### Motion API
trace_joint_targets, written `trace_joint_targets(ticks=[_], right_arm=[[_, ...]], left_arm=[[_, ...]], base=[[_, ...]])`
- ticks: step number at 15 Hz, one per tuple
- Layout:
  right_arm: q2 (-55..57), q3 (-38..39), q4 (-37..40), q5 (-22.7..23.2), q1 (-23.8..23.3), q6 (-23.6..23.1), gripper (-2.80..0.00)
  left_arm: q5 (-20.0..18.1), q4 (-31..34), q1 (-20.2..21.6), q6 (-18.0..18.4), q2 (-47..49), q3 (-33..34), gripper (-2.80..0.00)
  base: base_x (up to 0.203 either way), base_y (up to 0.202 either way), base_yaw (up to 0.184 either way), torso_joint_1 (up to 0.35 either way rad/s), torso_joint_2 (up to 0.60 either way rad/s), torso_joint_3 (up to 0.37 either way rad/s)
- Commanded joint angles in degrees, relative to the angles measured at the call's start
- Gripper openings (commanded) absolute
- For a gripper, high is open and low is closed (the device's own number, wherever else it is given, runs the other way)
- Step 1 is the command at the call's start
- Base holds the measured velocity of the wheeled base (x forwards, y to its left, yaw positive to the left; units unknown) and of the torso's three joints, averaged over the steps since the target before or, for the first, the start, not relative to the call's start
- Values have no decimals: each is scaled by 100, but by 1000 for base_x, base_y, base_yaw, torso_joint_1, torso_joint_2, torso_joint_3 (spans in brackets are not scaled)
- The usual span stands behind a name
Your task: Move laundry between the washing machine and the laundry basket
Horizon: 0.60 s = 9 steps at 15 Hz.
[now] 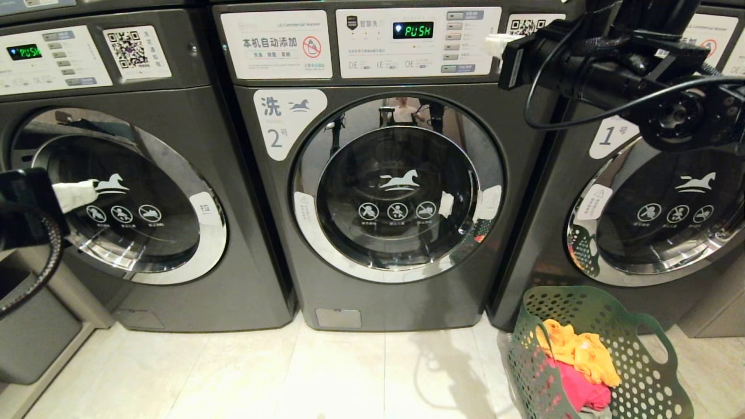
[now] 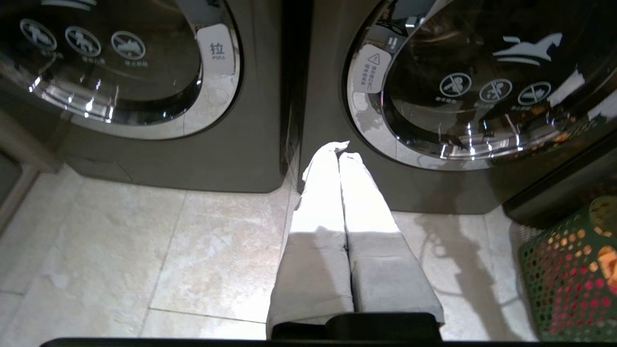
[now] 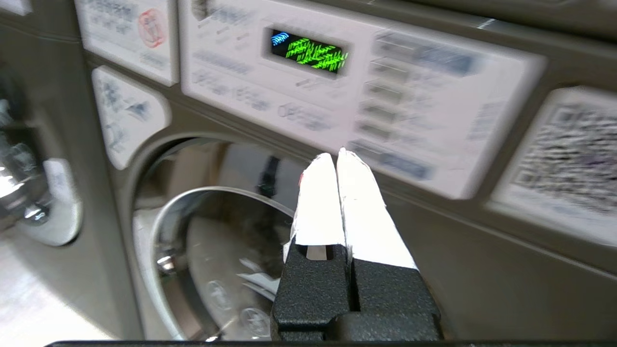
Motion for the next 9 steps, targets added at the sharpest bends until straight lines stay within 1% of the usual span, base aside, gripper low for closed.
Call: trace_joint_targets(ticks=[1,2,3,4,7,9], right_arm=[[-18,-250,380,-79,292,-239,-280],[-18,-257,384,-45,285,-239,-280],[-6,-250,358,-54,285,-230,-280],[0,-248,273,-54,278,-222,-280],[-26,-241,68,-131,277,-205,-280],[-18,-241,59,-184,267,-204,-280]], left_arm=[[-69,-201,-31,218,-5,3,-280],[-84,-433,-36,379,-34,158,-280],[-85,-630,-38,664,-159,252,-280],[-75,-738,-38,850,-316,380,-280],[-93,-785,-38,1104,-808,657,-280],[-119,-777,-30,1174,-822,725,-280]], base=[[0,0,0,0,0,0],[0,0,0,0,0,0],[0,0,0,0,0,0],[0,0,0,0,0,0],[0,0,0,0,0,0],[0,0,0,0,0,0]])
